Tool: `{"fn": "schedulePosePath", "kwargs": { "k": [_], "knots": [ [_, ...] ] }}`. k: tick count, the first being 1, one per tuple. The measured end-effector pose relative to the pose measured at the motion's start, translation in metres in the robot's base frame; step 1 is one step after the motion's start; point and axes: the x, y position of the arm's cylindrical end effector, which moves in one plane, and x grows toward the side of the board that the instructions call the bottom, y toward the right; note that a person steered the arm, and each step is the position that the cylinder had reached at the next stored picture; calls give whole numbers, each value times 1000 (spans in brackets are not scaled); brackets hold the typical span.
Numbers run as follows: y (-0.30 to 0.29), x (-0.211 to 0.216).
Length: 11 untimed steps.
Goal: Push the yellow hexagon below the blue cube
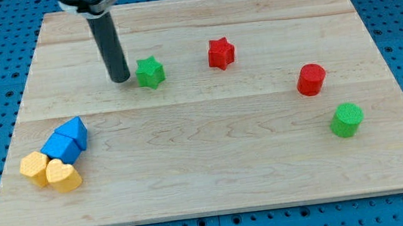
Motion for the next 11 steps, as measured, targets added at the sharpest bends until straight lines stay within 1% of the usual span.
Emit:
{"fn": "schedulePosePath", "kwargs": {
  "k": [1,2,3,4,5,6,7,8,10,11],
  "knots": [
    [40,11],
    [42,0],
    [12,10],
    [-91,17],
    [-170,79],
    [-169,143],
    [-134,168],
    [-130,172],
    [-72,168],
    [-63,161]
  ]
}}
